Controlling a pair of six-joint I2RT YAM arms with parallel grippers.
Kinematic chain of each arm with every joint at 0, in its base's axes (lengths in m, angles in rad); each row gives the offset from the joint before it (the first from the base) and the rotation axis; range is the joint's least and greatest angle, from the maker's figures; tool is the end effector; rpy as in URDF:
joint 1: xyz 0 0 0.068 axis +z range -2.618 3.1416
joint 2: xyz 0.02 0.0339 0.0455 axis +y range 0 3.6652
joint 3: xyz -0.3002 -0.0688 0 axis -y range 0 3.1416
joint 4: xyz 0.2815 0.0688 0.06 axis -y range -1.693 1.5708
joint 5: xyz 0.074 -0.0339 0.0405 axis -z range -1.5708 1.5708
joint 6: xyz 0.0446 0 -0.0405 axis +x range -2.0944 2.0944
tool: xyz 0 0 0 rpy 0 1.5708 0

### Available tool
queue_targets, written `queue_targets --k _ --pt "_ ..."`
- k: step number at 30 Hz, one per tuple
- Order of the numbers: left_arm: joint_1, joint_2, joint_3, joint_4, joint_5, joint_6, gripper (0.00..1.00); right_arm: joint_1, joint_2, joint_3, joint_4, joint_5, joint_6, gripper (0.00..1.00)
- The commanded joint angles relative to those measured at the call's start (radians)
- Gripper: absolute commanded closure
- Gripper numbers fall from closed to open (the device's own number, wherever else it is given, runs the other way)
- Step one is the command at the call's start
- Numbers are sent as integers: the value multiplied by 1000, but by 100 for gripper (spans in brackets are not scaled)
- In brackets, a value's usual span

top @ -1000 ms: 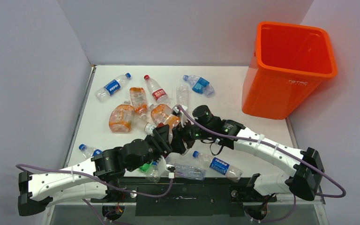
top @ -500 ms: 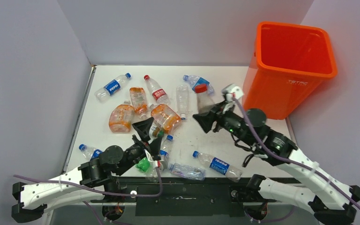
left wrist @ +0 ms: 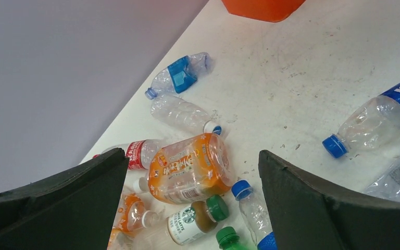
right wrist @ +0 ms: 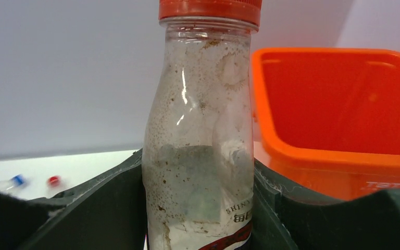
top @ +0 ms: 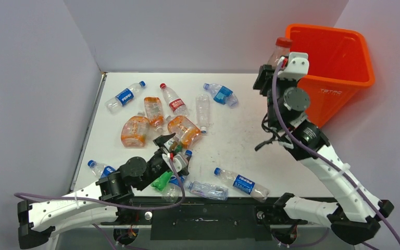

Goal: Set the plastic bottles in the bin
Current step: Place the plastic bottle in the trash bin.

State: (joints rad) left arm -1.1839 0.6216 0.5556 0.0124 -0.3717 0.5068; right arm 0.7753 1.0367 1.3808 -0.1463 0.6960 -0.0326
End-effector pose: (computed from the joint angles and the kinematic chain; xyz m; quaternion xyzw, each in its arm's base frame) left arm 0.0815 -0.1571 0.3234 0.4494 0.5684 -0.0980 0.6822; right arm 0.1758 0.1322 0.5446 0.0083 0.6516 0.0624 0.7560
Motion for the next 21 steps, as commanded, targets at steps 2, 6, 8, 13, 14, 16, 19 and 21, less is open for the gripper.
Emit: queue_targets --k 2,6,8,13,14,16,19,21 --pt "56 -15 47 109 0 -184 4 -297 100 113 99 -38 99 58" --pt "120 -68 0 175 -5 -251 4 -555 150 114 176 -120 254 59" --pt "132 -104 -60 251 -7 -240 4 -672 165 75 265 -176 354 58" --pt "133 -138 -115 325 -75 -196 4 -843 294 167 230 -213 488 54" --pt "133 -139 -114 326 -96 -192 4 -857 318 180 226 -206 493 54" --pt "133 -140 -121 336 -124 -180 4 -878 361 194 222 -199 509 53" --pt "132 -145 -133 338 -96 -159 4 -884 425 229 200 -185 503 53" --pt "131 -148 -135 326 -58 -147 4 -888 457 247 182 -168 496 51"
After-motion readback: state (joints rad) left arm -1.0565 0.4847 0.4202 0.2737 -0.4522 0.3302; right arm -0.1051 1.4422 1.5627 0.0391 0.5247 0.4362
